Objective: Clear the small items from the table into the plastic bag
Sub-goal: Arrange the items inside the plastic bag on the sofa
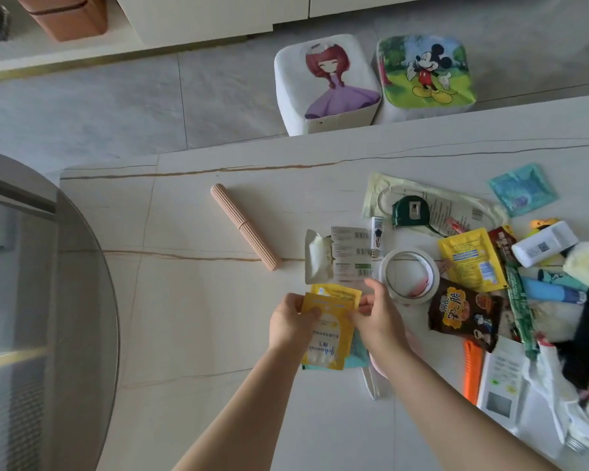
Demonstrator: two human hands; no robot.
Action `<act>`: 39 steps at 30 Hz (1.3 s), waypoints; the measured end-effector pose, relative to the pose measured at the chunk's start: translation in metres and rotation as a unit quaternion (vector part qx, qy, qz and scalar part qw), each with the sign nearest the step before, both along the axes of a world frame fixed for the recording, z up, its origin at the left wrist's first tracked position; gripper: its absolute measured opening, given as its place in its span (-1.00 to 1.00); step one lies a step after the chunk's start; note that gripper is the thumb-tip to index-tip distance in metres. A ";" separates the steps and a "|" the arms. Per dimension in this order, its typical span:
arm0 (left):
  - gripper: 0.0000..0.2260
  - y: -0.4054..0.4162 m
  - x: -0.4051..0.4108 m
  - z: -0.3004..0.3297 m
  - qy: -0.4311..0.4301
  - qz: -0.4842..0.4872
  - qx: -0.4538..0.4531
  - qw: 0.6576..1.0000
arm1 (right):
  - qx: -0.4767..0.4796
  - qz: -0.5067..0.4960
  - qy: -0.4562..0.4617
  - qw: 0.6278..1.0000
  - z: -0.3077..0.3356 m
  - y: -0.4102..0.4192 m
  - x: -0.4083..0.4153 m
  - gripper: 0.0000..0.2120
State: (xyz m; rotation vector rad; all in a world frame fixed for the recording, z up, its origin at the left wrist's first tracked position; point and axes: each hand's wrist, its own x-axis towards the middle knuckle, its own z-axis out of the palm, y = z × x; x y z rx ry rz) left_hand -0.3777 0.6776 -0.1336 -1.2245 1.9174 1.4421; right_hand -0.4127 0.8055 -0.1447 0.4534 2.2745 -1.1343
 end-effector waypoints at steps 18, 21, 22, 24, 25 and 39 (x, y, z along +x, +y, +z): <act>-0.94 -0.046 0.051 -0.002 -0.027 0.150 0.055 0.987 | 0.304 0.321 0.169 0.881 0.005 -0.032 -0.038 -0.31; -0.95 -0.043 0.054 -0.004 -0.033 0.154 0.053 0.986 | 0.267 0.348 0.211 0.873 0.004 -0.028 -0.030 -0.53; -0.95 -0.042 0.055 -0.003 -0.036 0.157 0.053 0.986 | 0.249 0.358 0.224 0.872 0.007 -0.026 -0.028 -0.58; -0.94 -0.041 0.059 0.000 -0.046 0.156 0.047 0.986 | 0.235 0.352 0.260 0.868 0.018 -0.020 -0.026 -0.68; -0.94 -0.040 0.061 0.002 -0.052 0.152 0.042 0.986 | 0.234 0.321 0.276 0.875 0.023 -0.016 -0.024 -0.71; -0.87 -0.036 0.090 0.011 -0.119 0.112 0.024 0.986 | 0.149 0.155 0.018 0.976 0.006 -0.009 0.040 -0.79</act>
